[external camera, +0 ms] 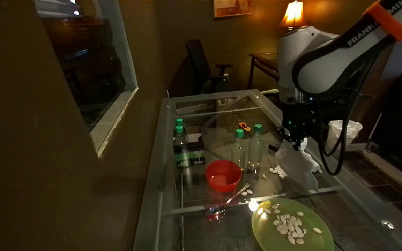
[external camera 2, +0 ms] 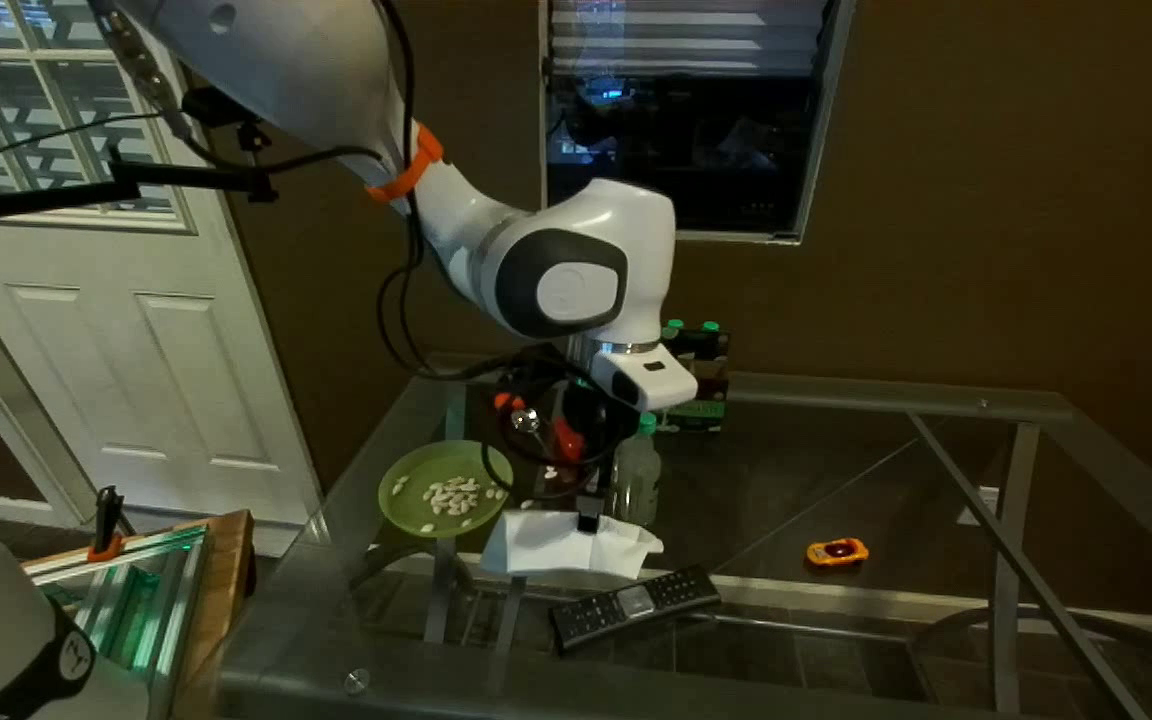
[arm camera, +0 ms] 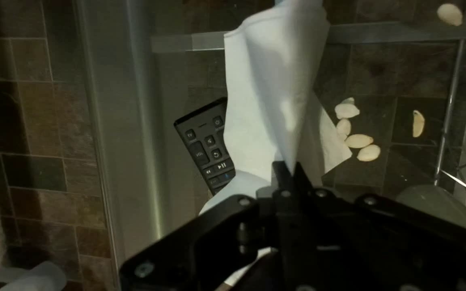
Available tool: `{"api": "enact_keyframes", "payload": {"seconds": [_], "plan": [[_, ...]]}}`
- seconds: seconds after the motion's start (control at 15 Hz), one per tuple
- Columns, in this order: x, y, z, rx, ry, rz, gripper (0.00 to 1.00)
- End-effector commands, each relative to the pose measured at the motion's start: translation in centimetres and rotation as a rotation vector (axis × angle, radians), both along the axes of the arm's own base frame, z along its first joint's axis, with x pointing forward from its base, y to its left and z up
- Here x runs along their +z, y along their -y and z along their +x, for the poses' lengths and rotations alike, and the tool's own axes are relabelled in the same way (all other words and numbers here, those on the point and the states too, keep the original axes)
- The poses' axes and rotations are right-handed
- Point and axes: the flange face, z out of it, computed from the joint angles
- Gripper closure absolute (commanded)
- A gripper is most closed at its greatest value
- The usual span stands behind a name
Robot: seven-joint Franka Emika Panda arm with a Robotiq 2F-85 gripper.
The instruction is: Use the napkin to push the grains on the table slightly to the left
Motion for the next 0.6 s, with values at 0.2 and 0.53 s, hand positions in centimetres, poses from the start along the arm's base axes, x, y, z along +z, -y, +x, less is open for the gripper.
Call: {"api": "enact_keyframes", "payload": {"seconds": [0.2, 0.53], "plan": [[-3.2, 0.8, -1.9, 0.013, 0.11, -0.015, 0.99], [-5.3, 1.0, -1.7, 0.043, 0.121, -0.023, 0.99]]}}
